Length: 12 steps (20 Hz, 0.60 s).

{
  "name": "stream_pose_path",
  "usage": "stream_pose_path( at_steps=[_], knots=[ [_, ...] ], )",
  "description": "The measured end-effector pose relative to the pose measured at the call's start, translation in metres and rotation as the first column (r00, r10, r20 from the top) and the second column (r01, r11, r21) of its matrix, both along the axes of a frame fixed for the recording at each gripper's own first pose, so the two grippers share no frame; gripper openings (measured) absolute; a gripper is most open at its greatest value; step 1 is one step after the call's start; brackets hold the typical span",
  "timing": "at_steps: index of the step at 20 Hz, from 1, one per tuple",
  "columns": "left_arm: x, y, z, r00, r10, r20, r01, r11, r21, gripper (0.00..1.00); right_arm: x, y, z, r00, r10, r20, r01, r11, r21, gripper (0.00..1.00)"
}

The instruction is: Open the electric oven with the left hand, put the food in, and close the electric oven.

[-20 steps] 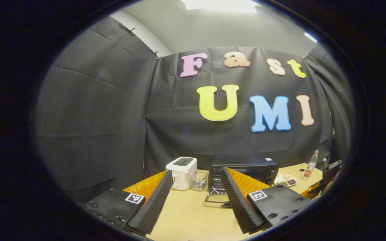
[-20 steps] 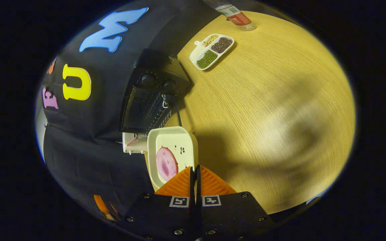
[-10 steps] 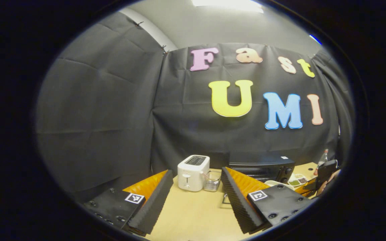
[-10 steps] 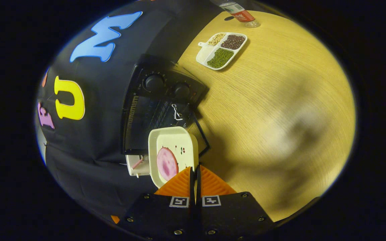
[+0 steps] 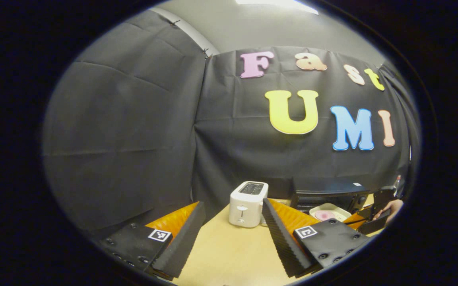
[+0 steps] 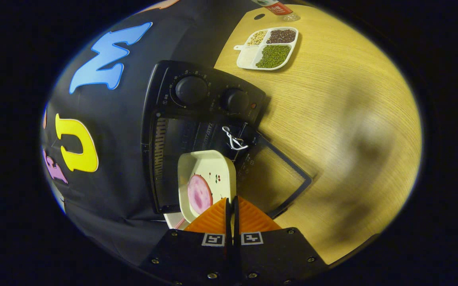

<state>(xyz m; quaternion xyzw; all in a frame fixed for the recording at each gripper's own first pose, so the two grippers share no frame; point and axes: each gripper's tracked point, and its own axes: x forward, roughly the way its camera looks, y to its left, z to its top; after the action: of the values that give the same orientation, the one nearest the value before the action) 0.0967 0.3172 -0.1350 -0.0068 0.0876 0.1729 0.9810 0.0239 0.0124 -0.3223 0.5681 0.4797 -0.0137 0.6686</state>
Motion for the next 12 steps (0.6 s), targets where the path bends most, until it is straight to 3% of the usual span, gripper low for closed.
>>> stream_pose_path(
  at_steps=[5, 12],
  knots=[
    [-0.004, 0.021, 0.002, 1.000, 0.028, -0.007, -0.028, 1.000, 0.009, 1.00, 0.001, 0.009, -0.003, 0.996, -0.084, 0.008, 0.085, 0.996, -0.011, 0.01],
    [-0.007, 0.041, -0.004, 0.997, 0.073, -0.038, -0.072, 0.997, 0.024, 1.00, 0.038, 0.023, -0.015, 0.986, -0.168, 0.011, 0.168, 0.986, -0.012, 0.01]
  ],
)
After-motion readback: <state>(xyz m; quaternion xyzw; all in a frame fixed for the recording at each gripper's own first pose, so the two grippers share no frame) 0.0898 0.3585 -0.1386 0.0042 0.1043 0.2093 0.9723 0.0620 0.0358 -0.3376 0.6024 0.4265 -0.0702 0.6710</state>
